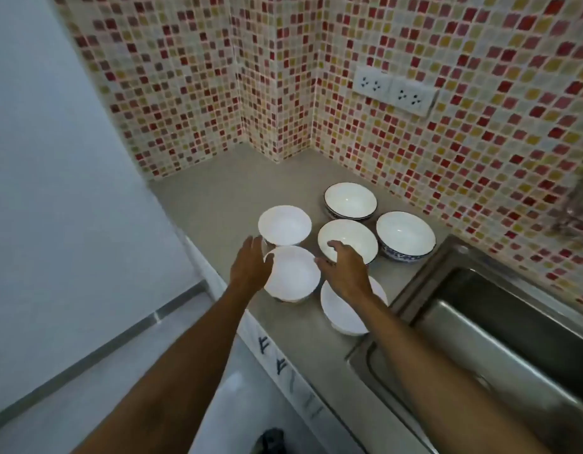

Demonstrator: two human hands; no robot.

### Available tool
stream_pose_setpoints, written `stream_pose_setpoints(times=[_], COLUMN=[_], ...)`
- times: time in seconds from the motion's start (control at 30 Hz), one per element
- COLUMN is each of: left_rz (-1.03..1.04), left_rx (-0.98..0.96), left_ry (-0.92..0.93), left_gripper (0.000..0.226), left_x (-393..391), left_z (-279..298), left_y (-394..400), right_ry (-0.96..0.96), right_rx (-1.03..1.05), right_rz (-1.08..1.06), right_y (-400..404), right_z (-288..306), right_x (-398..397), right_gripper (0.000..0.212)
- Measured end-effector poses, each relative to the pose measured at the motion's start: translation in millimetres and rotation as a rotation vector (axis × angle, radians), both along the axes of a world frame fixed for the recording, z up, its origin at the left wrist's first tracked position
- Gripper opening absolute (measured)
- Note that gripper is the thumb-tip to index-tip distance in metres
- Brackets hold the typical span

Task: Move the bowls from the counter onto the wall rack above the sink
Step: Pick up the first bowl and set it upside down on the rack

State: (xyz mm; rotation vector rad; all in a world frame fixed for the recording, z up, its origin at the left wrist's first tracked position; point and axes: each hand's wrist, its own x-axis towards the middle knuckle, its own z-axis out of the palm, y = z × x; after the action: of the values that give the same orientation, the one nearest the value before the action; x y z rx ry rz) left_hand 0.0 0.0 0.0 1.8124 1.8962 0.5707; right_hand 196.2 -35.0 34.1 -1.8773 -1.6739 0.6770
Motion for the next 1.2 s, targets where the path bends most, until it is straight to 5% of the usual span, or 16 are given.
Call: stream_pose_setpoints(times=[0.33, 0.57, 0.83, 1.07, 1.2], left_rz=[0.105, 0.065, -0.006, -0.166, -0.323], left_rx=[-0.179, -0.042, 0.052, -0.217, -0.424], left_ry=[-0.125, -0.161, -0.416, -0.613, -0.655], left_gripper=[0.031, 0.028, 0.039, 0.041, 0.068], left_x=[-8, -11, 32, 136, 196], left_z=[-36, -25, 20, 54, 53], left_y=[7, 18, 32, 25, 8], right_ry=[-0.246, -0.185, -0.091, -0.062, -0.041], right_rx=[-0.16, -0.145, -0.008, 0.087, 0.089], right_rz=[-0.019, -0.091, -0.275, -0.518, -0.614], right_y=[27, 35, 22, -26, -70], right_z=[-33, -30, 7, 45, 55], right_x=[-34, -29, 8, 87, 135], right_gripper=[0.035, 0.014, 0.04, 0.038, 0.031])
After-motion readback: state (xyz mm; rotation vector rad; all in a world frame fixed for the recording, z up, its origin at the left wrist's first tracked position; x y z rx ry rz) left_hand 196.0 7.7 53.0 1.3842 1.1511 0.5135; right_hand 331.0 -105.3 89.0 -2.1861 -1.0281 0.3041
